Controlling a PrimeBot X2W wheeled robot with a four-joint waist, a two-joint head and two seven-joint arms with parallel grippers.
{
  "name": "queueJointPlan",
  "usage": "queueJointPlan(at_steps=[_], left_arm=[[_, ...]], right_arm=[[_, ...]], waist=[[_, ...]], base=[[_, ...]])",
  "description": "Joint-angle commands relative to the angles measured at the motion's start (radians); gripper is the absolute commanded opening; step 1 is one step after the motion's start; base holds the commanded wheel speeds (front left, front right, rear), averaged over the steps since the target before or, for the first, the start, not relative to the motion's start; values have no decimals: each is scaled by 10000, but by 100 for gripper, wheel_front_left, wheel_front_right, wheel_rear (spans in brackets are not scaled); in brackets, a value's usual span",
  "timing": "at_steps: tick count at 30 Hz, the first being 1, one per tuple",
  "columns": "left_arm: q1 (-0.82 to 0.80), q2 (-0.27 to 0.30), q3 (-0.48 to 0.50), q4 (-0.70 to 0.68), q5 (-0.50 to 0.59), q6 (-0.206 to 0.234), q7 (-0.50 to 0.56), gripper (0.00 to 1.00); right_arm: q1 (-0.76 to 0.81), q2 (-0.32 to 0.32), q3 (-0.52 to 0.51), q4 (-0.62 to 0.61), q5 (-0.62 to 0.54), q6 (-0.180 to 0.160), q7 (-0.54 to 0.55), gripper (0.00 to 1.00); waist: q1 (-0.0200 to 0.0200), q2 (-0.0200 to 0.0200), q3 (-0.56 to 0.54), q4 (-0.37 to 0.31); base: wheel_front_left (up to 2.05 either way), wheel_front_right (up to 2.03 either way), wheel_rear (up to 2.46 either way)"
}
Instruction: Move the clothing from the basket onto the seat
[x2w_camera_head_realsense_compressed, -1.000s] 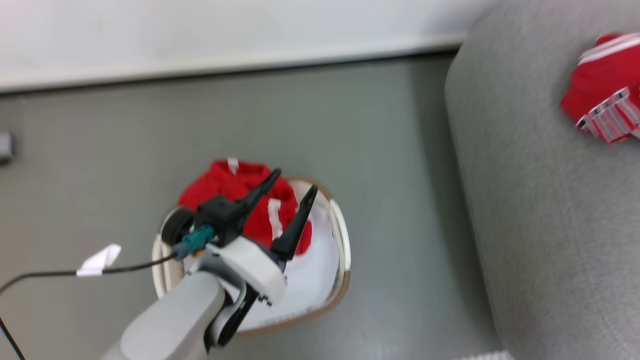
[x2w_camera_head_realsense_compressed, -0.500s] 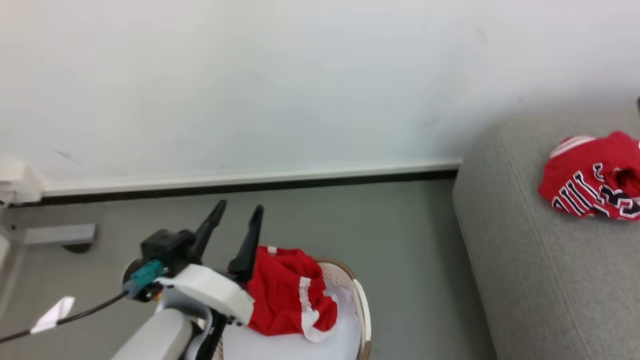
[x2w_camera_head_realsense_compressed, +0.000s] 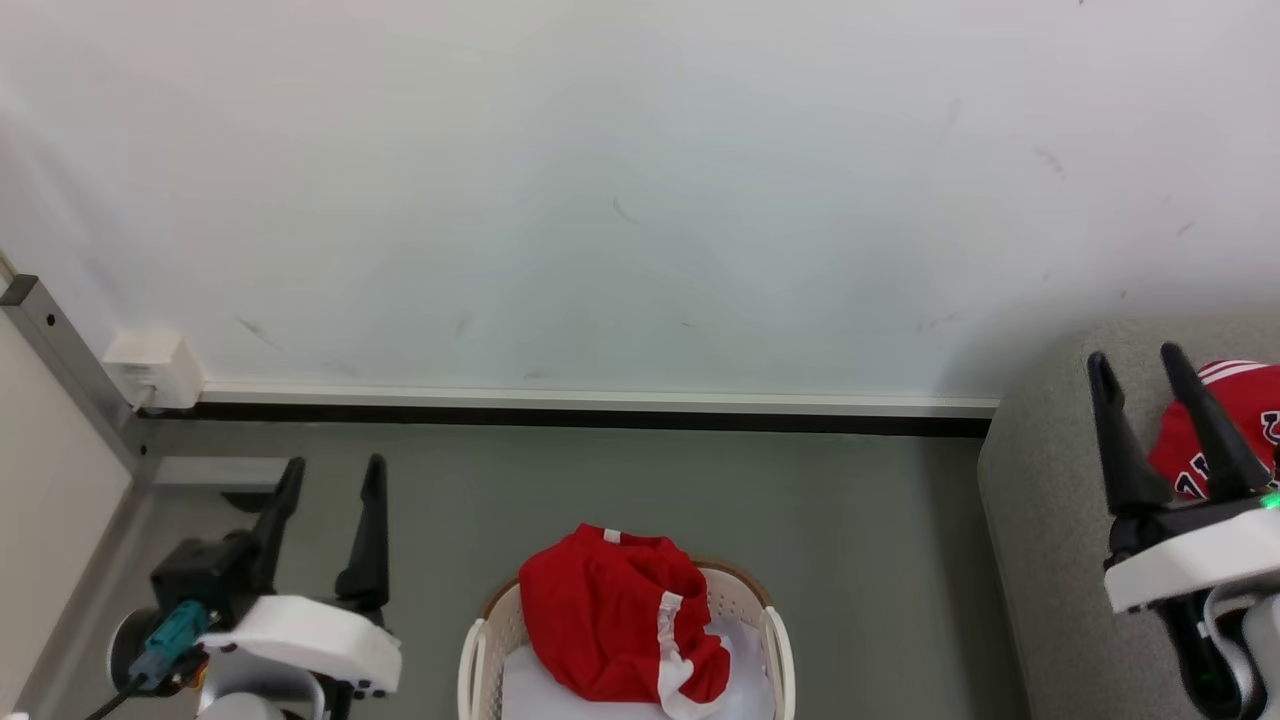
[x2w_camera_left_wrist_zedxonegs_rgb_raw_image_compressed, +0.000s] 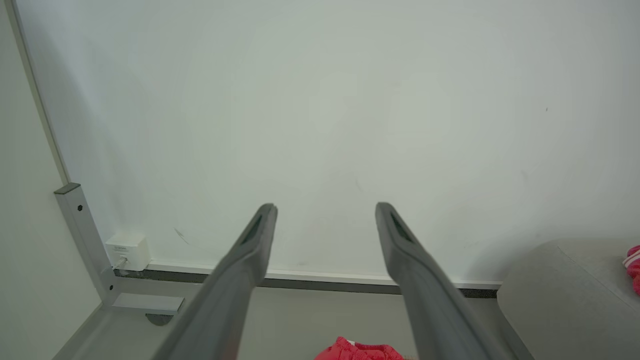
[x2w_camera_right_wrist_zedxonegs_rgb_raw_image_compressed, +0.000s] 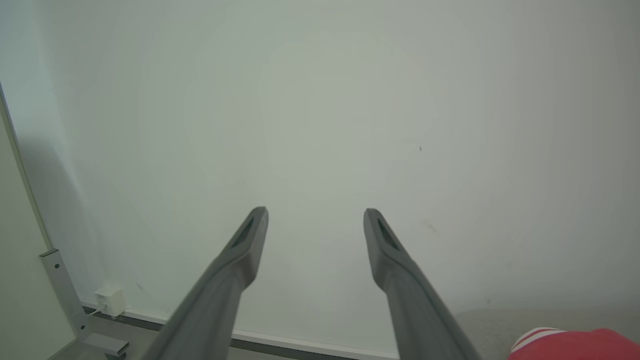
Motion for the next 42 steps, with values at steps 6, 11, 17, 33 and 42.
queueJointPlan(at_steps=[6,11,17,33,42], left_arm=[[978,-346,980,-425,653,111,-4,100],[1512,-798,1536,-648,1247,-117,-5,100],[1868,-1384,2137,-636,1734,-527,-5,100],[1783,-2163,2899,-187,2485,-1417,-5,100],[1656,-2390,3175,-54,2805,-1739,-5,100]], right_arm=[[1356,999,-507,-392,-820,-20,-175,100],[2117,1707,-1024,-656,-1627,-20,-220,100],[2343,2161,-1155,-625,-2091,-22,-219,100],[2137,2219,-914,-554,-2179,-22,-223,100],[1900,2210,-738,-541,-2078,-22,-223,100]], waist=[[2,0,29,79],[2,0,110,81],[2,0,189,22],[2,0,170,12],[2,0,386,-178]], base=[[0,0,0],[0,0,0],[0,0,0],[0,0,0],[0,0,0]])
